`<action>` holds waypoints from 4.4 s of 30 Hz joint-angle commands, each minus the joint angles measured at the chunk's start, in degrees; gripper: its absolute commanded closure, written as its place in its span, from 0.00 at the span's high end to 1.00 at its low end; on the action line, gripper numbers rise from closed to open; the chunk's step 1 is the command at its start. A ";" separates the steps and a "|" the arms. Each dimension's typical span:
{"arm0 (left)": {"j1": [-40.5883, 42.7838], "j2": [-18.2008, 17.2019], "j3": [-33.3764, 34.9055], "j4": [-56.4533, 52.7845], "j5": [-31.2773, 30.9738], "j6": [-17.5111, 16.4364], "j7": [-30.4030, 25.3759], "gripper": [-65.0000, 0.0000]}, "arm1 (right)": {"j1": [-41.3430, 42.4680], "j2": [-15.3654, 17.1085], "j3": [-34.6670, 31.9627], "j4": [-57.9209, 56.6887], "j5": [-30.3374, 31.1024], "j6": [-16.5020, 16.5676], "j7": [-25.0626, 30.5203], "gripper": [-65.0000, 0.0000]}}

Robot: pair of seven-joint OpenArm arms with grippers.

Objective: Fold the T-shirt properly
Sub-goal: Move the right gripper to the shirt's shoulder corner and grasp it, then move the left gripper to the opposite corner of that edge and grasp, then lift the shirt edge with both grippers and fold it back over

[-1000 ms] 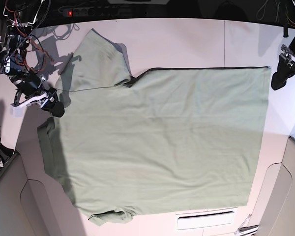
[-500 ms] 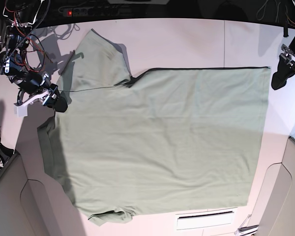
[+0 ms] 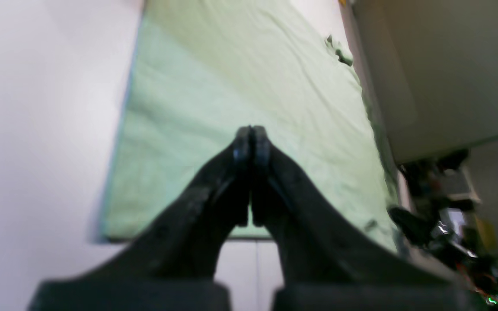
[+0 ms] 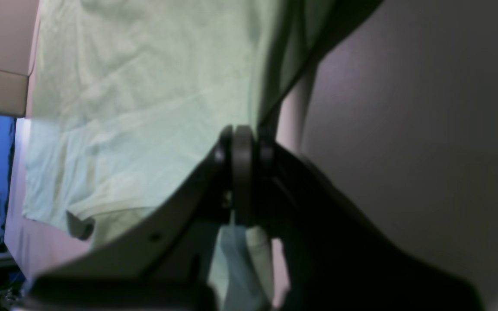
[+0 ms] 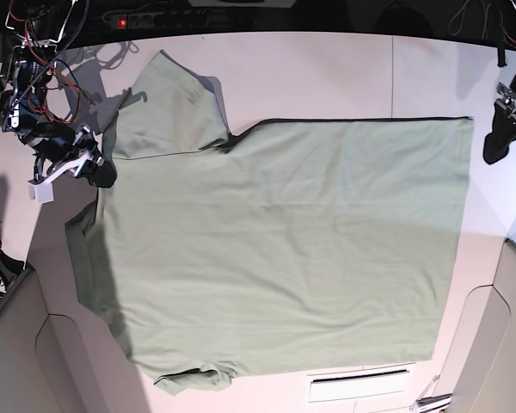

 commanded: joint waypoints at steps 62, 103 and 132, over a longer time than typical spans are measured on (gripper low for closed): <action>-6.64 -0.50 14.05 -18.67 18.99 -0.39 1.14 0.43 | 0.59 0.76 0.11 0.57 -0.68 0.00 0.00 0.00; -9.99 -4.83 10.40 -18.69 21.27 5.60 8.44 0.43 | 0.59 0.76 0.11 0.57 -0.66 0.00 0.00 0.00; -9.01 -5.92 2.23 -18.40 14.08 1.95 12.15 0.00 | -1.36 0.83 6.12 10.12 2.67 0.72 -10.08 0.00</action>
